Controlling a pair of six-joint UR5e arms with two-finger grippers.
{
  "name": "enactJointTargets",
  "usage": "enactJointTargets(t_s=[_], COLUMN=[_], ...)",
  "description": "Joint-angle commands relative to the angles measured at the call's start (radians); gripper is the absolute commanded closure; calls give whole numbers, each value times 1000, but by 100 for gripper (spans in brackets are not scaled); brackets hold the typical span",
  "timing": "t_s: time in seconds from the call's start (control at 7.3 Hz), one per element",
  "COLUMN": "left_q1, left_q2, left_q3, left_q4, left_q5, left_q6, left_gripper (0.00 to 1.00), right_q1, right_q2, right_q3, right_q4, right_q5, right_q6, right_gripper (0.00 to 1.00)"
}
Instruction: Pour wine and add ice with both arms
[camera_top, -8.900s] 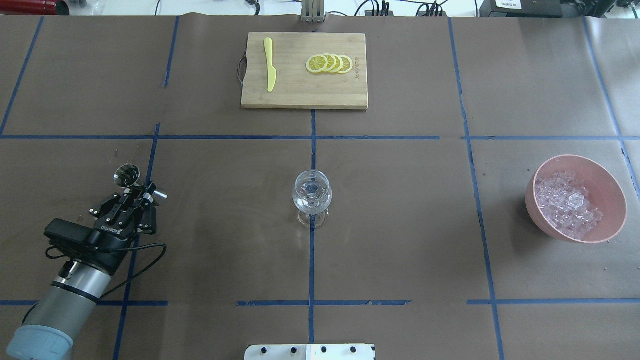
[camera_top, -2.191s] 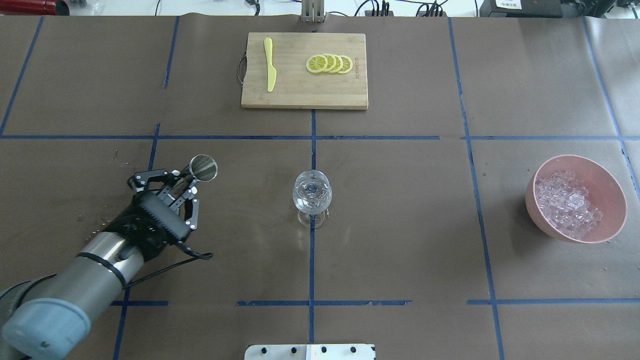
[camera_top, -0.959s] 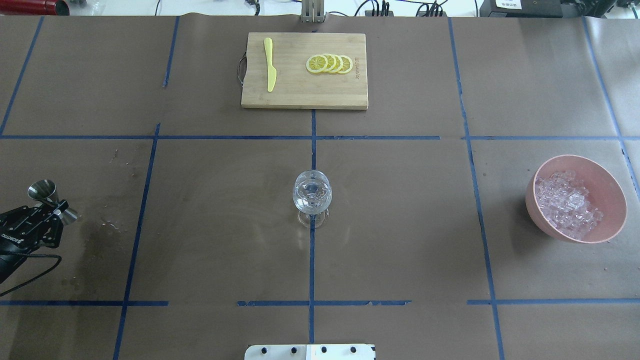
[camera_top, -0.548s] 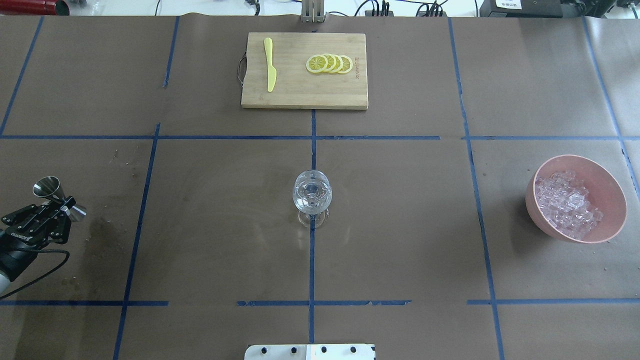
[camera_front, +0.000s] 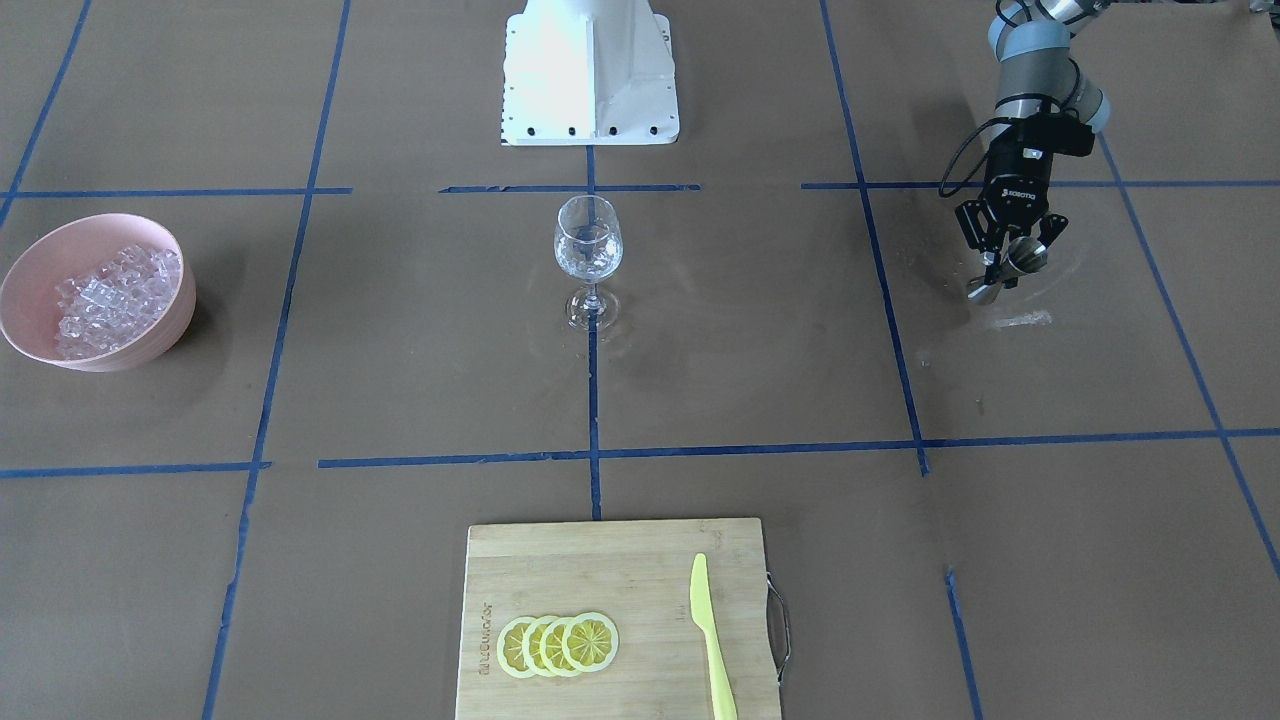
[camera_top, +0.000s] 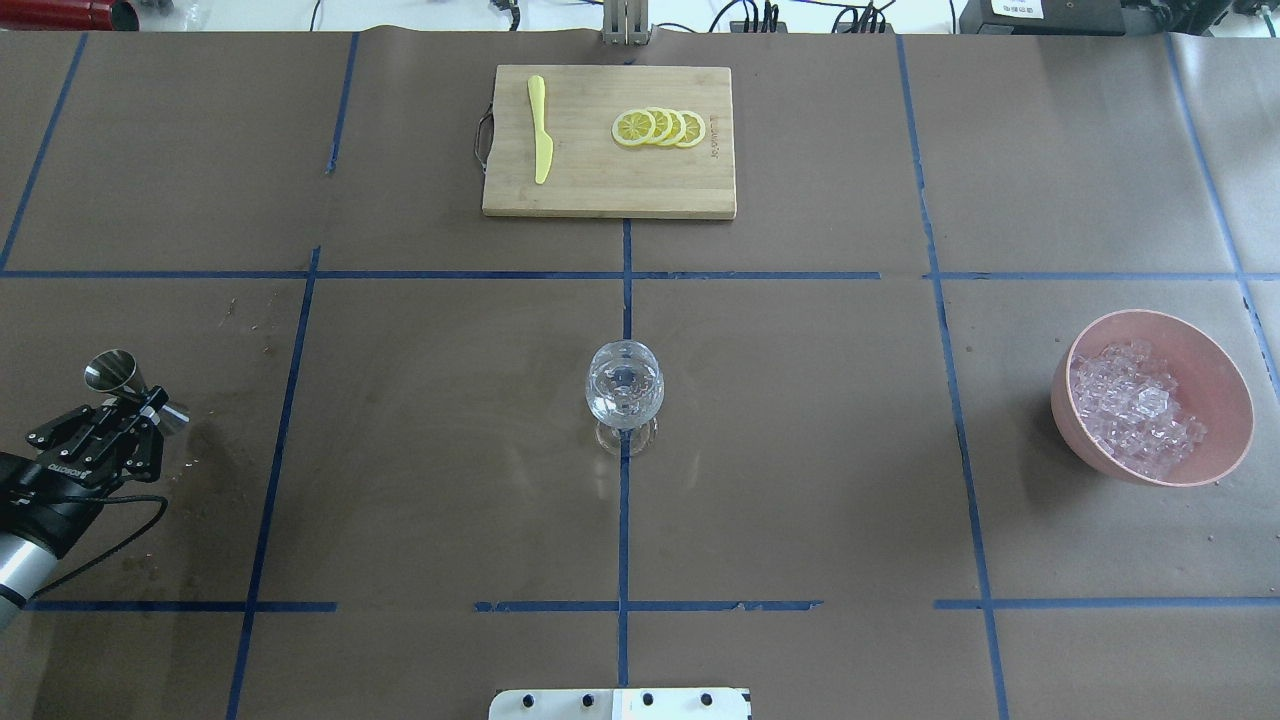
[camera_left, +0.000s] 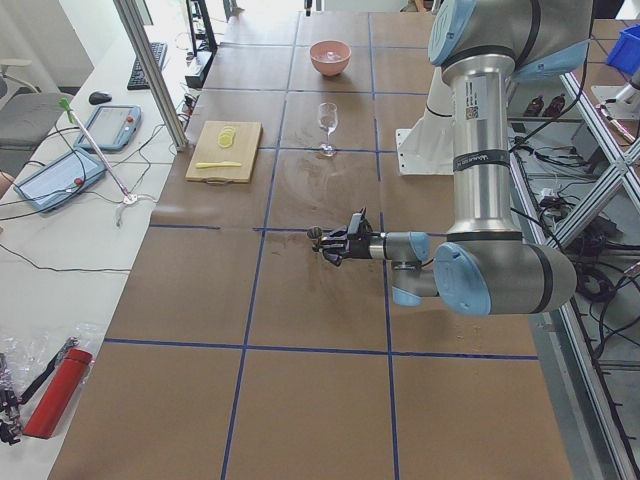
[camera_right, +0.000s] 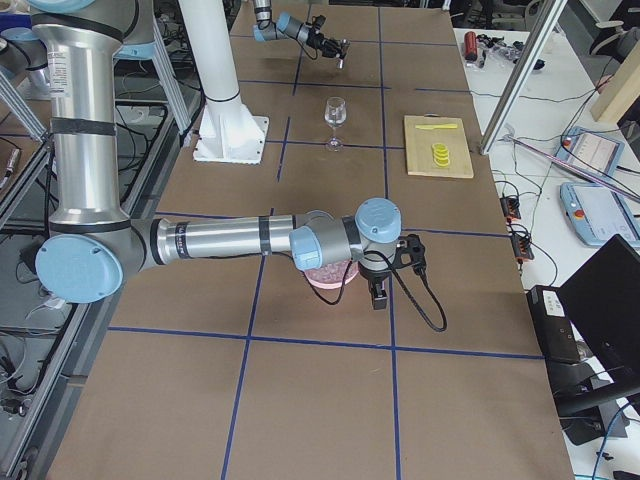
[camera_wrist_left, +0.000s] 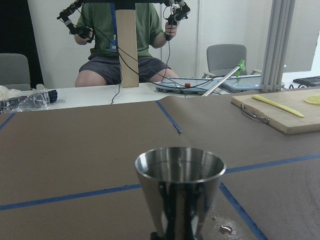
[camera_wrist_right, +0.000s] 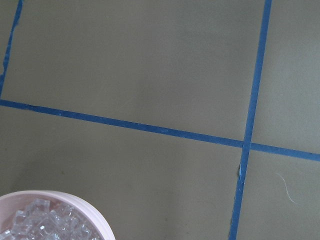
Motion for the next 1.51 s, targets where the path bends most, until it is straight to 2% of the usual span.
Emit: enactJointTargets(t_s=[0.0, 0.14, 0.96, 1.37], left_q1=[16, 21, 42, 50], left_q2=[-12, -12, -12, -12], left_q3=[4, 11, 19, 28], left_q4=[1, 1, 1, 1], left_q5=[3, 3, 1, 1], left_q6=[1, 1, 1, -1], left_gripper=[100, 100, 82, 79], right_q1=[0, 0, 0, 0], right_q2=[0, 0, 0, 0], right_q3=[0, 0, 0, 0], right_q4=[0, 0, 0, 0], right_q5=[0, 1, 0, 0], right_q6=[0, 0, 0, 0], right_gripper=[0, 0, 0, 0])
